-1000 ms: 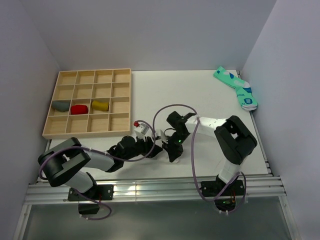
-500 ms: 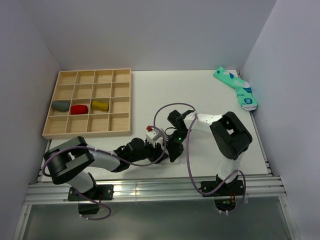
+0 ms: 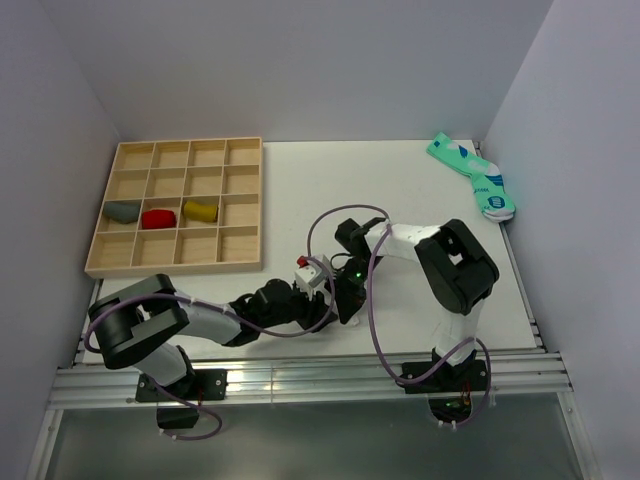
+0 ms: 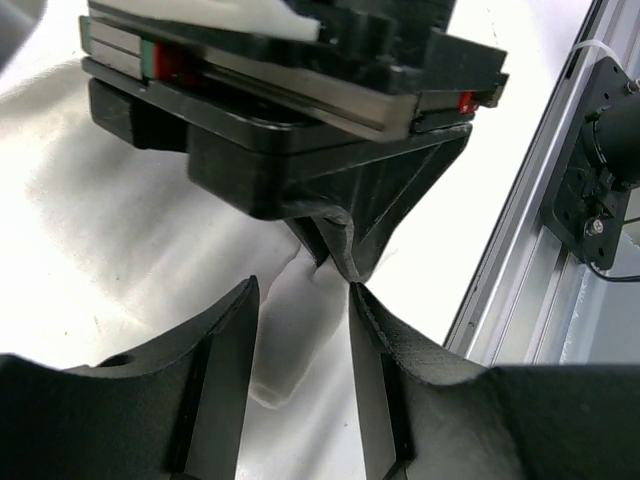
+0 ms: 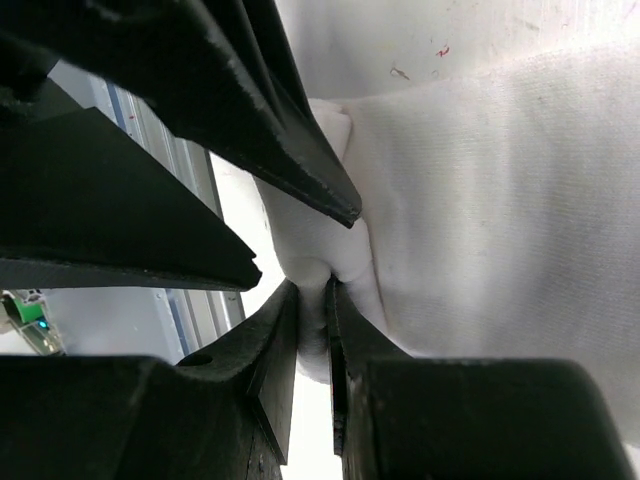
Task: Roll the socks
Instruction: Roll the sock at the center of the board.
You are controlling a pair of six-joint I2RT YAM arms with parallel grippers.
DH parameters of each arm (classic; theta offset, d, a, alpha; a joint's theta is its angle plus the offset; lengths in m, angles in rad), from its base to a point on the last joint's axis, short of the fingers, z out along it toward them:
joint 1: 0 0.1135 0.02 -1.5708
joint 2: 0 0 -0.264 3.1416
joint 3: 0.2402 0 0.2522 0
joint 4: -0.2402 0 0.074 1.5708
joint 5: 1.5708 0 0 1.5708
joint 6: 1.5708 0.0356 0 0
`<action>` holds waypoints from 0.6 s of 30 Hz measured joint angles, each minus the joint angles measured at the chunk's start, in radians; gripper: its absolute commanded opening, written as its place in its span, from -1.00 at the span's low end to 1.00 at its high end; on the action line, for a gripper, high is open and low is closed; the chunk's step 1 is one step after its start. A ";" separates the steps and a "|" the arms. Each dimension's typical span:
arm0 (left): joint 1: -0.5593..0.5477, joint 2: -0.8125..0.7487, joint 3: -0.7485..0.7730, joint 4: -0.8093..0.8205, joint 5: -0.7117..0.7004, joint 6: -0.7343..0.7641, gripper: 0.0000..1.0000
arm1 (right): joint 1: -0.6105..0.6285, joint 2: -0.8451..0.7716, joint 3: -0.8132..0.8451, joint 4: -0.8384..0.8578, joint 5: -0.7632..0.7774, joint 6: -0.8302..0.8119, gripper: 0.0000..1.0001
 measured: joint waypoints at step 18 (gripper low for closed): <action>-0.016 0.089 0.042 0.002 -0.029 -0.009 -0.88 | -0.013 -0.005 -0.006 0.006 0.020 0.045 -0.75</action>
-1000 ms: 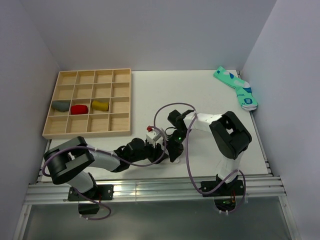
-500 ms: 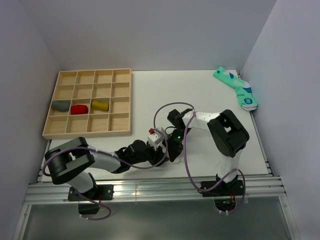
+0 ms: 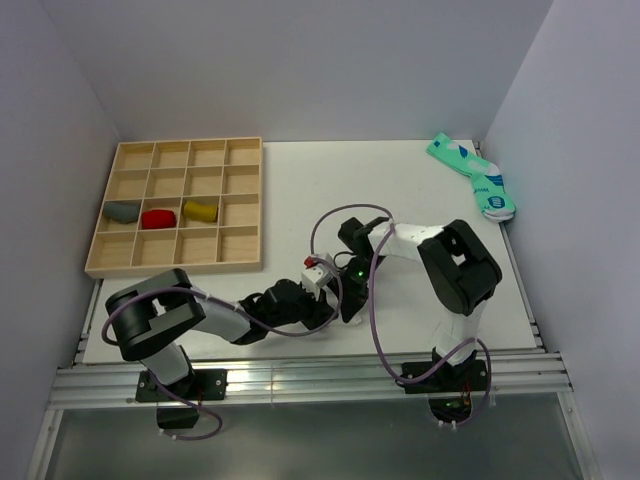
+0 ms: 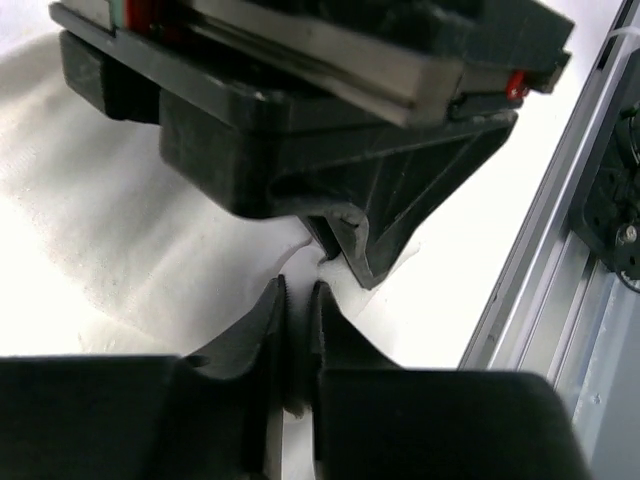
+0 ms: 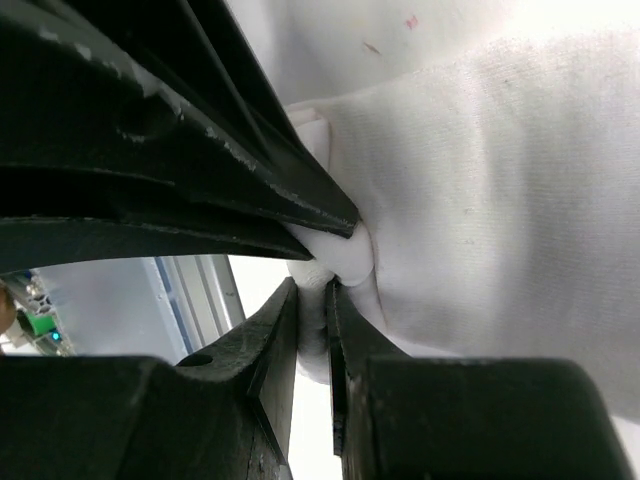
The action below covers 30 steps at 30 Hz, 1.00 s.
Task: Roll the socks
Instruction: Roll the sock at the center of the board.
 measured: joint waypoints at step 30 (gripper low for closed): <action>0.189 0.162 0.070 0.023 0.390 -0.365 -0.99 | -0.046 -0.550 -0.290 0.311 0.292 0.032 0.10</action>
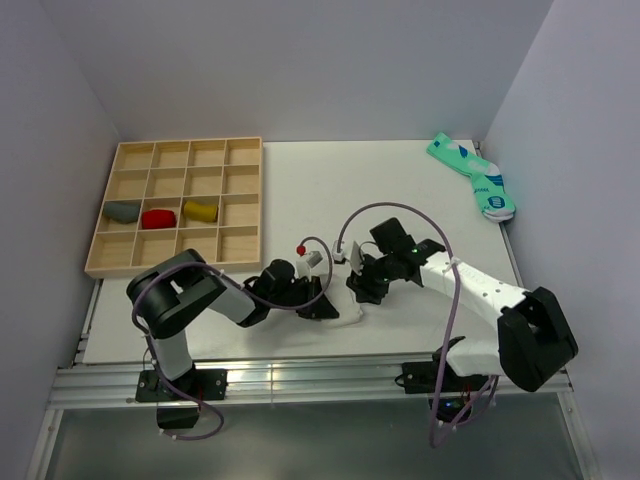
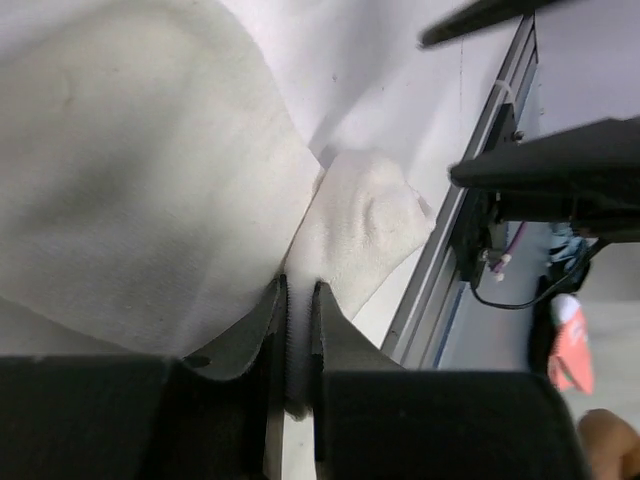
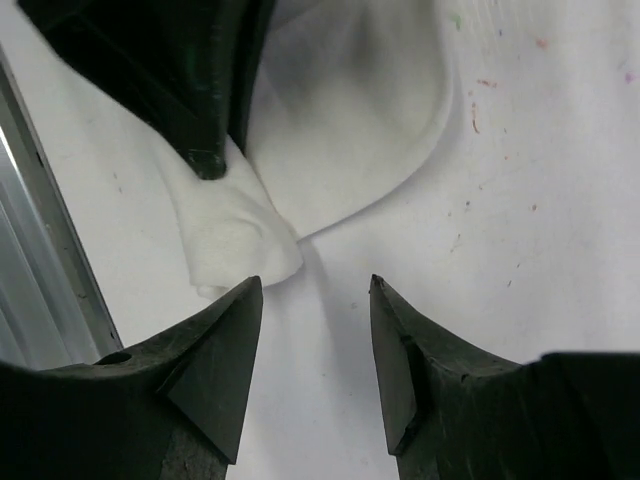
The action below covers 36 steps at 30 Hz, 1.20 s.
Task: Roll the socks
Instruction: Roll the sock at the center of the board.
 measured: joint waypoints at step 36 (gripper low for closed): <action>0.065 0.130 0.111 -0.090 0.255 -0.283 -0.99 | 0.286 -0.158 -0.239 0.111 0.029 -0.214 0.09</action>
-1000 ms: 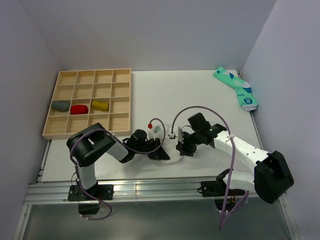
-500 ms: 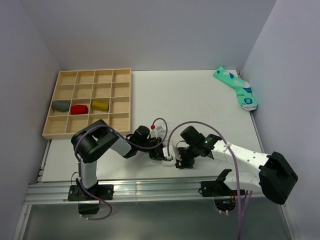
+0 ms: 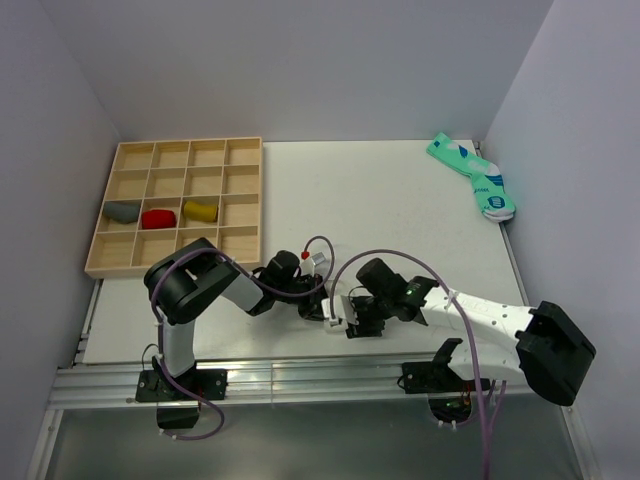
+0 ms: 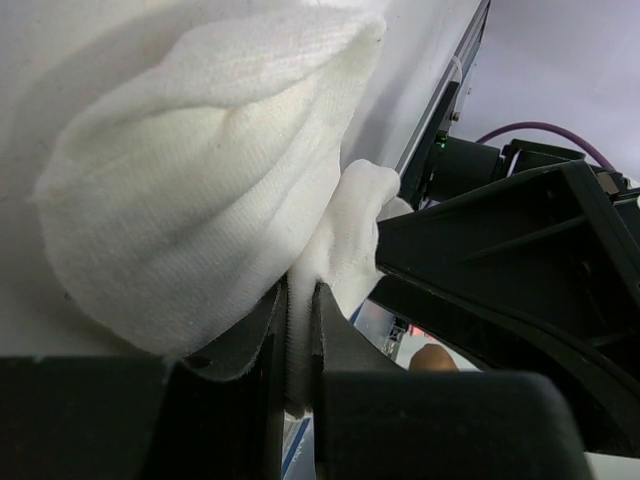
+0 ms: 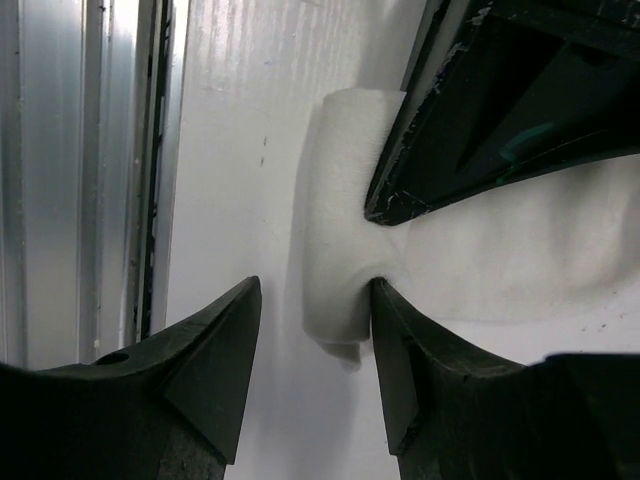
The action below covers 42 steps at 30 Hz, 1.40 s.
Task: Roll the socks
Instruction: Roll the sock at the center of the board.
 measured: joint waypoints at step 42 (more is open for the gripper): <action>0.039 -0.661 -0.364 -0.200 -0.582 0.187 -0.38 | -0.135 0.487 0.375 -0.246 -0.179 0.084 -0.62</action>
